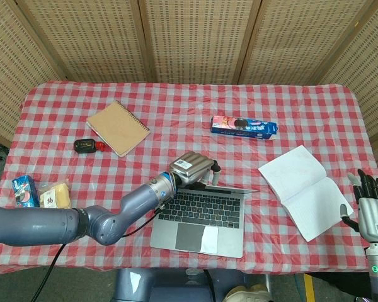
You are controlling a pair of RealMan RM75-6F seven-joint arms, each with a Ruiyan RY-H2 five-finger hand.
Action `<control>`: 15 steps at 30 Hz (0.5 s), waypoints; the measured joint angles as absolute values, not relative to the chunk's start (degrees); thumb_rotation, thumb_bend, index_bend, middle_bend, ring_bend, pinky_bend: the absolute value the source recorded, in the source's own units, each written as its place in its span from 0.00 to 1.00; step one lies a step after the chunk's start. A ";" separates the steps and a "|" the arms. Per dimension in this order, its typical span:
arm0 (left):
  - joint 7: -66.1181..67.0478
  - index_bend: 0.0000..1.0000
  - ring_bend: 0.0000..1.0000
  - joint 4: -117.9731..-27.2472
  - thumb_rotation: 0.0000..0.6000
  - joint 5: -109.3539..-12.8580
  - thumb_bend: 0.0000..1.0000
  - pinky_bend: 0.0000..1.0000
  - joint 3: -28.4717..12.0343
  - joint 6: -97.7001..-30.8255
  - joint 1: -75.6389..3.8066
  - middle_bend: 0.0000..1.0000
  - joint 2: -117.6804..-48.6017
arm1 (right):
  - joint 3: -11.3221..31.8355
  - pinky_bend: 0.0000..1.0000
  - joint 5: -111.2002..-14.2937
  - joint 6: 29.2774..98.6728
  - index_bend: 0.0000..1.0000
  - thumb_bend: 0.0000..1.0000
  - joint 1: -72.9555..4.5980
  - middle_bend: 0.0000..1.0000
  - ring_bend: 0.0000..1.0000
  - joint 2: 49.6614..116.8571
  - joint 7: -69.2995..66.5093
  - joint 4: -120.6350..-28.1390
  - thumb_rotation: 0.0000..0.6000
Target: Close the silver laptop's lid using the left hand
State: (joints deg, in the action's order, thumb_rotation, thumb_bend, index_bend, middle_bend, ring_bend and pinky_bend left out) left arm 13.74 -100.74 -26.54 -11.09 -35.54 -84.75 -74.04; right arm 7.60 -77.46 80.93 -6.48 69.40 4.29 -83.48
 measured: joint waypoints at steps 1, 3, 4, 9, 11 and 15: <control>13.61 0.54 0.36 -101.64 1.00 -27.12 1.00 0.39 -10.97 -35.91 -84.35 0.36 -73.78 | 7.55 0.00 -77.50 80.95 0.01 0.66 -6.48 0.00 0.00 69.45 4.53 -83.55 1.00; 13.26 0.54 0.37 -103.77 1.00 -28.57 1.00 0.39 -10.65 -36.73 -83.33 0.36 -73.18 | 7.41 0.00 -77.69 81.09 0.01 0.67 -6.48 0.00 0.00 69.62 5.20 -83.74 1.00; 13.15 0.54 0.37 -104.65 1.00 -29.14 1.00 0.39 -10.46 -36.96 -82.94 0.36 -72.88 | 7.32 0.00 -77.83 81.16 0.01 0.67 -6.48 0.00 0.00 69.69 5.42 -83.84 1.00; 12.56 0.54 0.37 -109.07 1.00 -32.51 1.00 0.39 -9.19 -38.13 -80.52 0.36 -71.38 | 7.10 0.00 -78.08 81.41 0.02 0.67 -6.46 0.00 0.00 69.97 6.14 -84.24 1.00; 12.19 0.54 0.37 -110.49 1.00 -33.78 1.00 0.39 -8.67 -38.46 -79.42 0.36 -71.00 | 7.10 0.00 -78.03 81.39 0.02 0.67 -6.45 0.00 0.00 69.95 6.19 -84.34 1.00; 12.12 0.54 0.37 -112.81 1.00 -36.87 1.00 0.39 -6.95 -39.56 -77.25 0.36 -70.61 | 7.03 0.00 -78.22 81.55 0.02 0.67 -6.42 0.00 0.00 69.92 6.33 -84.49 1.00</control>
